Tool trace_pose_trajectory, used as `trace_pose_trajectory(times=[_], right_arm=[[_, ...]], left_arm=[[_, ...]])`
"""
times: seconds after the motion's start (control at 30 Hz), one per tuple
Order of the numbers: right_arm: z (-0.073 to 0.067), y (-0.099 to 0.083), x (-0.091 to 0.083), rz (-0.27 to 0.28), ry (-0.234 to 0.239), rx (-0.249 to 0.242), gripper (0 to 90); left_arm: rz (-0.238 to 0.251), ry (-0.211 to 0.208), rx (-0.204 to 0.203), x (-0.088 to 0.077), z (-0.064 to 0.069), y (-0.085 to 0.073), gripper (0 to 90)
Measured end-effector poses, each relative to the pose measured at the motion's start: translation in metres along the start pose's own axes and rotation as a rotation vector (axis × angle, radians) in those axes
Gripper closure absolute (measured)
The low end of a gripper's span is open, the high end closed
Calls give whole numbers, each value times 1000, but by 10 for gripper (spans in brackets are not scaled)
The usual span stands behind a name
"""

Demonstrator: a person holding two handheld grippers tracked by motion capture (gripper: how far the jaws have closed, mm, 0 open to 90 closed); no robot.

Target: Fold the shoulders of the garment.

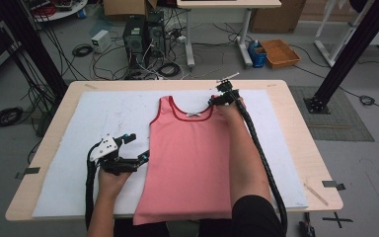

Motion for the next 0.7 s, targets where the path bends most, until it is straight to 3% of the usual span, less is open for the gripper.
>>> trace_pose_trajectory(times=[0.07, 0.1, 0.13, 0.2, 0.37, 0.5, 0.57, 0.7], right_arm=[[-8, -4, -19, 34, -4, 235, 399], [-17, -6, -28, 110, 68, 311, 431], [-25, -4, -34, 180, 112, 284, 433], [-37, -1, -37, 198, 55, 182, 402], [-36, -16, -25, 73, -5, 154, 314], [-38, -19, -27, 72, -7, 135, 329], [-38, -20, -28, 70, 13, 156, 314], [-38, -18, -34, 76, -14, 136, 304]], left_arm=[[-18, 10, 7, 2, 1, 0, 135], [-34, 11, 25, 3, 2, 0, 135], [-43, 19, 40, 4, 4, 0, 136], [-43, 11, 53, 3, 5, 0, 136], [-13, 1, 15, 1, 1, 0, 136], [-18, 5, 24, 2, 2, 0, 136], [-17, 2, 18, 1, 2, 0, 136], [-15, 4, 20, 1, 2, 0, 136]])
Point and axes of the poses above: each handheld gripper's, and its own axes: x roughly forward along the jaws, y roughly out of its top, z roughly to its right, the point moved 3 cm from there along x, roughly forward along the jaws
